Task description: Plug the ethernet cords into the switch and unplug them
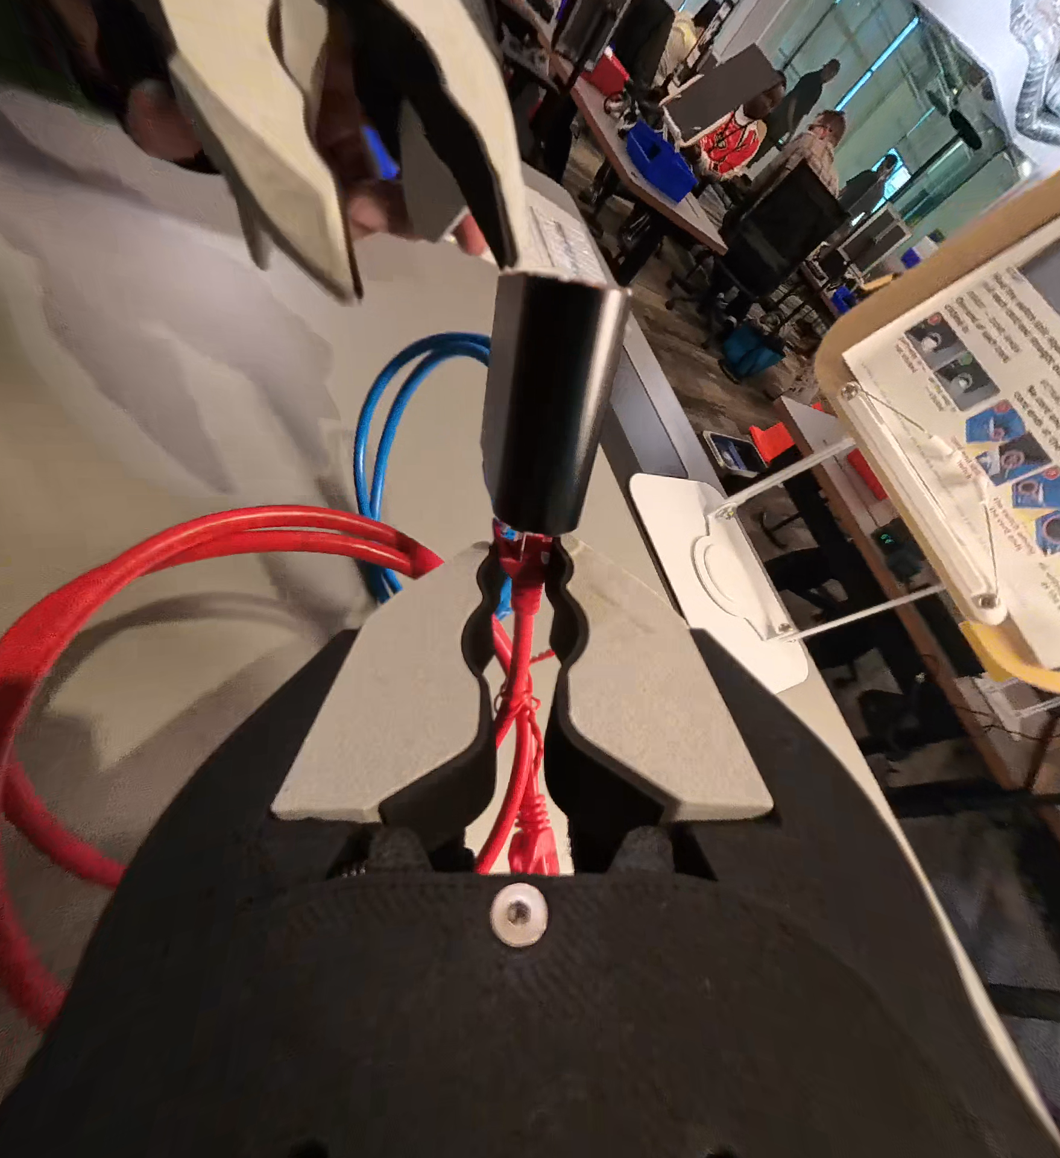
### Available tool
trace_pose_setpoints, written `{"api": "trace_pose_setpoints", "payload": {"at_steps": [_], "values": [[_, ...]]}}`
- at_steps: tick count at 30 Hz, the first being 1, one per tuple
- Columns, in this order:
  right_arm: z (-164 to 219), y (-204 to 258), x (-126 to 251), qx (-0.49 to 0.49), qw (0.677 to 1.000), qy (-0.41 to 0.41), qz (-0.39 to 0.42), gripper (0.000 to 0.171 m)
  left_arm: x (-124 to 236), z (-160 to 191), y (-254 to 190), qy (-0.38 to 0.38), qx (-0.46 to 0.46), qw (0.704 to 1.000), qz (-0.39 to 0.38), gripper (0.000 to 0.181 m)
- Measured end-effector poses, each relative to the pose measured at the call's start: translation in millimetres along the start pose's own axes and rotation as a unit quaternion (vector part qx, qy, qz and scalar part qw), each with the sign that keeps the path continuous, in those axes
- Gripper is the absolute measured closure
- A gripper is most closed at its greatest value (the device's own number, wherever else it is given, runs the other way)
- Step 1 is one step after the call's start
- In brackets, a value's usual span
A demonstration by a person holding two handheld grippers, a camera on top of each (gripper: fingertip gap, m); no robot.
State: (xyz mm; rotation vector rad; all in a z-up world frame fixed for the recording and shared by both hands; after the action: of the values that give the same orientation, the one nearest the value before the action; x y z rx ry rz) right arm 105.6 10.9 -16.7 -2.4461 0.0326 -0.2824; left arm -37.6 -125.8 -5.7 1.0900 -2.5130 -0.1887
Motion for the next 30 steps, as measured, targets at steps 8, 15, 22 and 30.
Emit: {"api": "trace_pose_setpoints", "payload": {"at_steps": [8,15,22,30], "values": [[-27,22,0,0.081,0.997,-0.008,-0.011,0.157,6,-27,-17,0.083,-0.146,0.985,-0.046,0.117],[-49,41,-2,0.162,0.987,-0.014,-0.014,0.158,-3,-25,-33,0.183,-0.224,0.957,-0.030,0.135],[-56,45,-1,0.231,0.973,0.005,0.002,0.157,-7,-23,-39,0.165,-0.242,0.956,-0.028,0.152],[-65,28,6,0.212,0.977,-0.016,-0.005,0.157,-5,-2,-35,-0.143,-0.043,0.989,-0.006,0.153]]}}
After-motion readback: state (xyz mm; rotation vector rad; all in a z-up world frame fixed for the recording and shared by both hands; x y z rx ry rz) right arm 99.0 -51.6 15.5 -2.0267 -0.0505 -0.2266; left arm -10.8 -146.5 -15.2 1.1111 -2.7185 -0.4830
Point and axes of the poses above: each gripper's, where its closed fingertips meet, x back along the fingers, z out of its underside, y = z × x across the jaws, the point moved 8 cm from there along x, back along the fingers, and after that the axes turned 15 degrees about z, right-handed, at the moved point
